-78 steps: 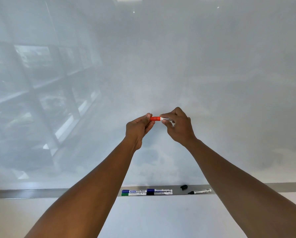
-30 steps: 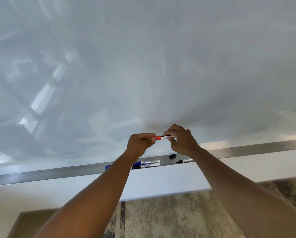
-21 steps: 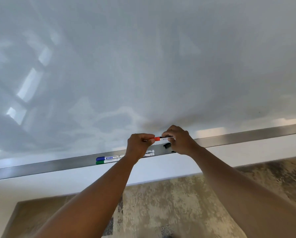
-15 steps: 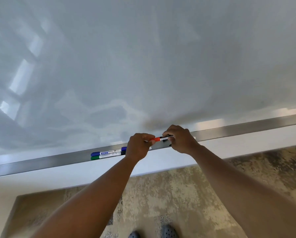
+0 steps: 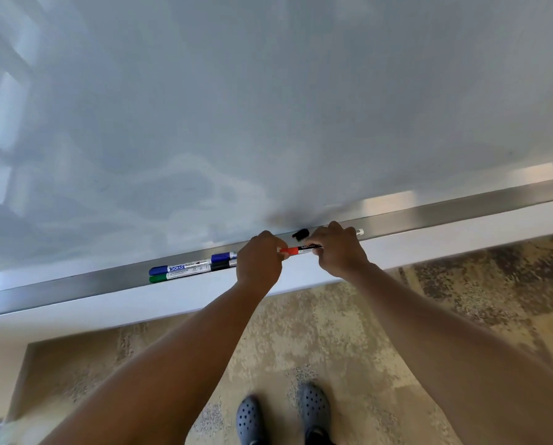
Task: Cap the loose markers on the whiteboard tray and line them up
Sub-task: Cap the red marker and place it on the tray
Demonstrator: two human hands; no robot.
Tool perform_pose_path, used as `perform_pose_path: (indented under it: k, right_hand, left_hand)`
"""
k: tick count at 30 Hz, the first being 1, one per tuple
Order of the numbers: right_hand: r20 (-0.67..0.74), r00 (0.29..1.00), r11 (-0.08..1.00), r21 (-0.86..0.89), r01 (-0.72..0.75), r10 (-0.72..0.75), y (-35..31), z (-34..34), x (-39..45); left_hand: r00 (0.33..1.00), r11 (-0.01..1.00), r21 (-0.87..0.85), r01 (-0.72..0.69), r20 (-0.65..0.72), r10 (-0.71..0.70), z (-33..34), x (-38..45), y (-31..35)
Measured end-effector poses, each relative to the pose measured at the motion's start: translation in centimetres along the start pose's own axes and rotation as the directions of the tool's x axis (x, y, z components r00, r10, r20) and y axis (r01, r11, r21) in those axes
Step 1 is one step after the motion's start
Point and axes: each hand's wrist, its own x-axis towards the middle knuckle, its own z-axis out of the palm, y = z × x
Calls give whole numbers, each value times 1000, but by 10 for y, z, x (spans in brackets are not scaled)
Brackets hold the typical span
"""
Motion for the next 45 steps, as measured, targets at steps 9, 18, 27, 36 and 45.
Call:
perform_pose_path:
  k: [9, 18, 27, 36, 45]
  right_hand:
    - [-70, 998, 1000, 27, -1, 3, -2, 14, 6]
    - [-75, 997, 1000, 6, 15, -15, 1, 16, 6]
    - [-150, 986, 997, -16, -71, 68, 21, 9, 7]
    - [-115, 978, 984, -18, -174, 171, 33, 7, 11]
    - [-102, 960, 961, -59, -269, 263, 39, 6, 13]
  left_hand:
    - [999, 996, 85, -23, -30, 25, 13, 1, -1]
    - [999, 999, 52, -3, -38, 5, 15, 3, 6]
    - [960, 892, 356, -277, 62, 273, 15, 15, 37]
    - [899, 631, 644, -433, 260, 353, 15, 28, 61]
    - [909, 659, 626, -417, 275, 315, 16, 45, 72]
